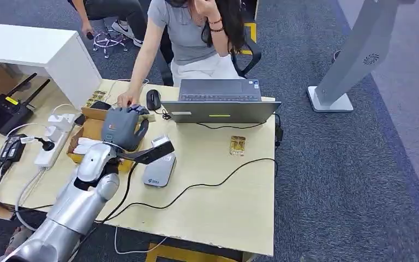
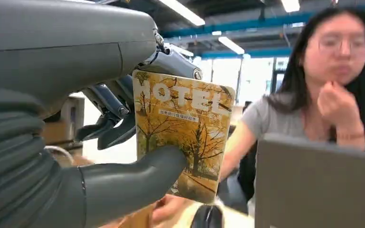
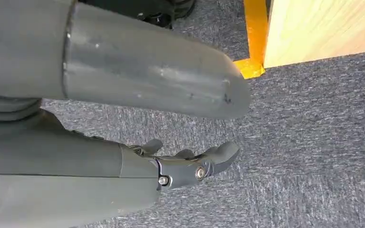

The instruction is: Pass the card to the sensor for recognition and then transmit it.

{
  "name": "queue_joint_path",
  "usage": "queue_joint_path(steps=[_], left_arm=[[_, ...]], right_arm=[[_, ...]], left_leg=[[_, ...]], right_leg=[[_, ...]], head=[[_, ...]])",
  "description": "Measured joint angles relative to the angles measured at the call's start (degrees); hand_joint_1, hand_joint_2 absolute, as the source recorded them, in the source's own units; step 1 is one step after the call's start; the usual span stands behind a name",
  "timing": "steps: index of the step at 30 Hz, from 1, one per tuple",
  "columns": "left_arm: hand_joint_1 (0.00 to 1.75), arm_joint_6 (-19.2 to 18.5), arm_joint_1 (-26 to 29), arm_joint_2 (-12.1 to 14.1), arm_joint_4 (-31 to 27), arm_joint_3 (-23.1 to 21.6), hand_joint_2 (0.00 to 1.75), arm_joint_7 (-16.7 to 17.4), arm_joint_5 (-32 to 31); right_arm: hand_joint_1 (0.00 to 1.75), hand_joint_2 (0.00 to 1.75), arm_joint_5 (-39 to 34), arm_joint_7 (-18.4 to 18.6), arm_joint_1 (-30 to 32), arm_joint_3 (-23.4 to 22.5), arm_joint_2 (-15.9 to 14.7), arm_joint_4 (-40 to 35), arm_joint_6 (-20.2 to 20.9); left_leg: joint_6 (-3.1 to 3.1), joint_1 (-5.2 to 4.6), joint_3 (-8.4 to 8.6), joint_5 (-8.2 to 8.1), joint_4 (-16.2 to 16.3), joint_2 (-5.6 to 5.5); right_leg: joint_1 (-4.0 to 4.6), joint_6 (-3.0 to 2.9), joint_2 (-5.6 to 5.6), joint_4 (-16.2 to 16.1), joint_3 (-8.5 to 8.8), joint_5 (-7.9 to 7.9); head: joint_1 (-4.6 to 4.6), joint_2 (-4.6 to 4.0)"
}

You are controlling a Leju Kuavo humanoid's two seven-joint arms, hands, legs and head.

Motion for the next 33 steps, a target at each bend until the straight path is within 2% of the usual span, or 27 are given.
queue_joint_path(steps=[4, 9, 18, 29, 33], left_arm=[[1.75, -0.7, 0.1, 0.0, 0.5, -0.3, 1.75, 0.1, 0.0], [1.75, -4.4, 0.1, 0.0, 1.4, -1.2, 1.75, 1.0, 0.4], [1.75, -10.4, -0.3, -0.2, 4.2, -4.3, 1.75, 0.6, 2.1], [1.75, -13.9, -1.0, 0.3, 6.3, -7.5, 1.75, -0.1, 3.5], [1.75, -15.0, -1.0, 0.5, 6.8, -9.1, 1.75, 0.7, 3.9]], right_arm=[[0.00, 0.00, 0.0, -0.1, 0.1, -0.2, 0.0, 0.0, 0.0], [0.00, 0.00, 0.0, -0.2, 0.3, -0.6, -0.1, 0.0, 0.0], [0.00, 0.00, 0.8, -0.3, 0.5, -1.5, -0.1, 0.0, 0.0], [0.00, 0.00, 1.2, -0.4, 0.6, -2.5, -0.2, 0.0, 0.0], [0.00, 0.00, 1.2, -0.4, 0.6, -3.1, -0.2, 0.0, 0.0]], left_leg=[[0.00, 0.00, 0.00, 0.00, 0.0, 0.00], [0.00, 0.00, 0.00, 0.00, 0.0, 0.00], [0.00, 0.00, 0.00, 0.00, 0.0, 0.00], [0.00, 0.00, 0.00, 0.00, 0.0, 0.00], [0.00, 0.00, -0.02, 0.00, 0.0, 0.01]], right_leg=[[0.00, 0.00, 0.00, 0.0, 0.00, 0.00], [0.00, 0.00, 0.00, 0.0, -0.01, 0.00], [0.00, 0.00, 0.01, 0.0, -0.02, 0.00], [0.00, 0.00, 0.01, 0.0, -0.02, 0.00], [0.00, 0.00, 0.01, 0.0, -0.02, 0.00]], head=[[0.00, 0.00], [0.00, 0.00], [0.00, 0.00], [0.00, 0.00], [0.00, 0.00]])
